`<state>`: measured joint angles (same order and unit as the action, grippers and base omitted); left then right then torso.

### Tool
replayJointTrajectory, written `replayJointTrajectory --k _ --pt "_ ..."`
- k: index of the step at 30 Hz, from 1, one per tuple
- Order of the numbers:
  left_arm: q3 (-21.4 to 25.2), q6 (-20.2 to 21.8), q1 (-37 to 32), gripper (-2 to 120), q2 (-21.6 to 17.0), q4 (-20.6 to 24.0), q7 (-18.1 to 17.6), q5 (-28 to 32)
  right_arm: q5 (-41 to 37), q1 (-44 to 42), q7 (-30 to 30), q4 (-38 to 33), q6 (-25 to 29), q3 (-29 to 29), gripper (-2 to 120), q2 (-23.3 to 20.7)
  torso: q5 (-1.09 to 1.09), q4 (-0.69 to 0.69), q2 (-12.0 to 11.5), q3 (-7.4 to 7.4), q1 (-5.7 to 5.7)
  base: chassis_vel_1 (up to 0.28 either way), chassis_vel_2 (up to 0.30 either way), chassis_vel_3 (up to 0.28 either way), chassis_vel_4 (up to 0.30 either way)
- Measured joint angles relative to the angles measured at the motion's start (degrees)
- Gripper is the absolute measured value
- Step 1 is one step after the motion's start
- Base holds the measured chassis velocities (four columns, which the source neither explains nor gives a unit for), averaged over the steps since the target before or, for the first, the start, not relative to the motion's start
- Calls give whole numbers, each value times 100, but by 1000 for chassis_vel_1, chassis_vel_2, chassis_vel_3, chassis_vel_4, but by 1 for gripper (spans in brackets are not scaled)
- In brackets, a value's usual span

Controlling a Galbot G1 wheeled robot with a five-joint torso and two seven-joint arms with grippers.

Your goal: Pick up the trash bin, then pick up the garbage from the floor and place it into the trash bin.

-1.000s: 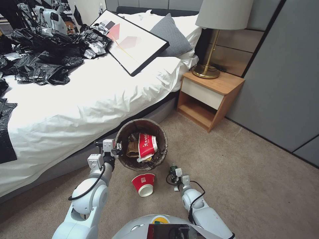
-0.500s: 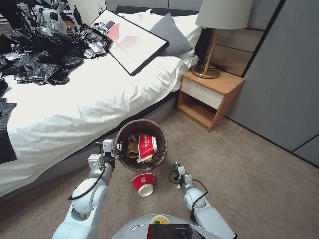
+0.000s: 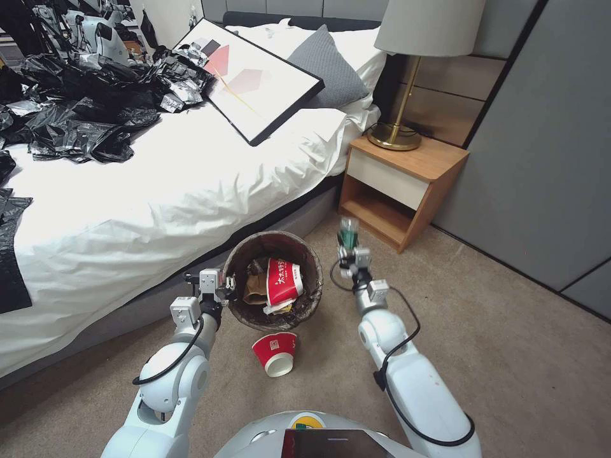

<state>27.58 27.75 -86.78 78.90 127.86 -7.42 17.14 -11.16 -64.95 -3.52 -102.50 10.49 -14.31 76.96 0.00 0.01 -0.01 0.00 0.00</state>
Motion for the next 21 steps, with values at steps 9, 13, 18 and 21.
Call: replayJointTrajectory --k 9,13,18,21 --pt "-121 109 -41 3 12 -38 -40 48 -338 -301 1578 -1185 689 220 32 -232 0 -1 0 0 0 0 0 0 0" --pt "-154 124 -46 2 11 -54 -48 39 -429 -460 1942 -1478 749 371 32 -292 0 -2 0 -1 0 0 0 0 0" --pt "-220 135 -54 2 37 -56 -60 14 -293 -650 2155 -1660 749 884 32 -378 -1 -2 0 -1 0 0 0 0 0" --pt "-229 137 -64 2 49 -55 -60 -1 -212 -672 2167 -1547 751 1063 32 -370 -1 -1 1 -1 0 0 0 0 0"
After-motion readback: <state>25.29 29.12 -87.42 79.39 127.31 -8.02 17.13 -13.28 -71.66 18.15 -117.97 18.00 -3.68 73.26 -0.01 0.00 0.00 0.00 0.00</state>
